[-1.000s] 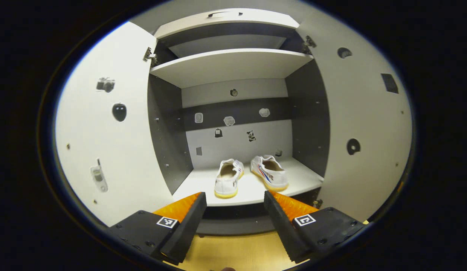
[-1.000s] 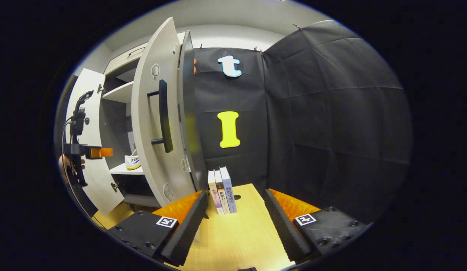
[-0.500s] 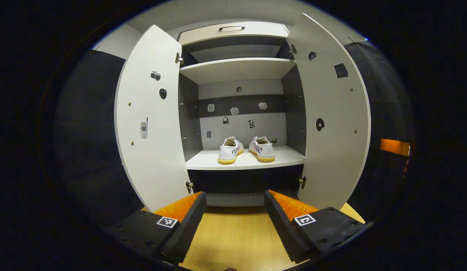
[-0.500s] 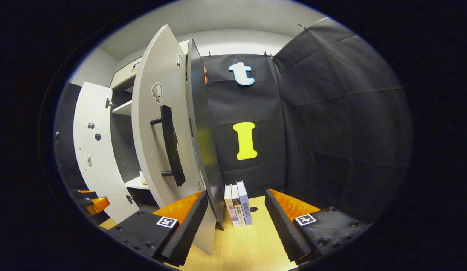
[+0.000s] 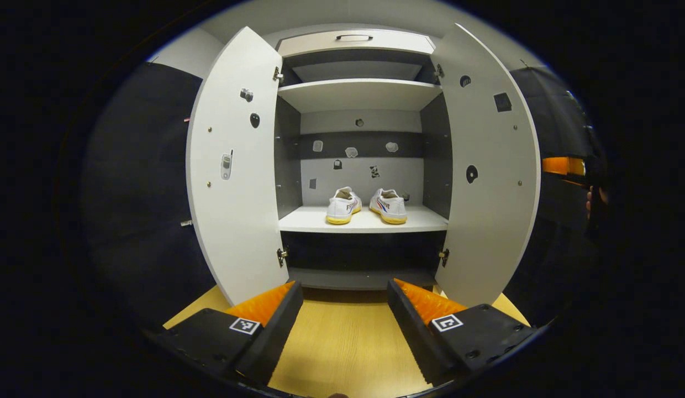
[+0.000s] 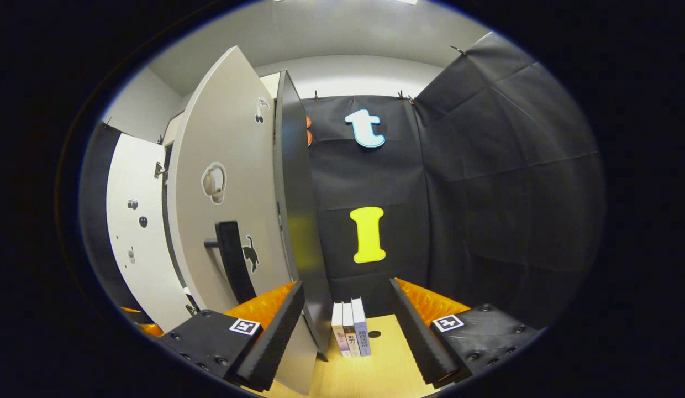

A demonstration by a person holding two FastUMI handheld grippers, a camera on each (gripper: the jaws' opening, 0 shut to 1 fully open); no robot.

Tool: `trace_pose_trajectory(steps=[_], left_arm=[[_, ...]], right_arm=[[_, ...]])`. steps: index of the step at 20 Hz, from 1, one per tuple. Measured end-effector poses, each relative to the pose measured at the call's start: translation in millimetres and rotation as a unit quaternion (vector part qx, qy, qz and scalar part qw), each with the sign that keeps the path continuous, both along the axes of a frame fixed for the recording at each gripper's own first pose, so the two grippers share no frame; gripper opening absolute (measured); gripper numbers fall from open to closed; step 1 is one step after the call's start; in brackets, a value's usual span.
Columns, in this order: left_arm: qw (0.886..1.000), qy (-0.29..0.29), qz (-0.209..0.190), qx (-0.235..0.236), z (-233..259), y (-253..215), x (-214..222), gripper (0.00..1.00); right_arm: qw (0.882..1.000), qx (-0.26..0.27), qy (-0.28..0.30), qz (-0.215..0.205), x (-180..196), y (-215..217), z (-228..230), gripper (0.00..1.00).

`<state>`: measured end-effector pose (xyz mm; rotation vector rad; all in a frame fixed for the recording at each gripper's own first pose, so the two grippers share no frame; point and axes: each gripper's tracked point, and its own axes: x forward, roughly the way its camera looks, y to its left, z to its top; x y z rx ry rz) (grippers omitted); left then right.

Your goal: Grab one shoe with the right hand and put it into the shoe cabinet, grab the other shoe with the left hand and put it into the shoe cabinet; then close the right door with the right hand and the left door with the left hand.

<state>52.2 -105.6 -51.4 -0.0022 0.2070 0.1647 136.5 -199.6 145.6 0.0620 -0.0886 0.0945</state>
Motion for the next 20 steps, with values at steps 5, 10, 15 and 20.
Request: trace_pose_trajectory(steps=[5, 10, 15, 20], left_arm=[[1.000, 0.003, -0.017, 0.007, 1.8, 11.7, 0.9, 0.96], [0.999, 0.011, -0.037, 0.016, -4.8, 20.3, 2.5, 0.96], [0.999, 0.011, -0.041, -0.003, -7.3, 31.6, 6.2, 0.96], [0.999, 0.015, -0.034, -0.005, -10.4, 54.8, 9.0, 0.96]], right_arm=[[1.000, -0.005, -0.004, 0.006, 10.5, 20.3, 9.4, 0.98], [1.000, -0.007, -0.006, -0.004, 12.5, 30.1, 13.2, 0.96], [1.000, -0.001, -0.003, -0.020, 7.0, 37.4, 12.2, 0.98], [0.999, 0.022, -0.002, -0.049, 3.2, 42.6, 6.3, 0.98]])
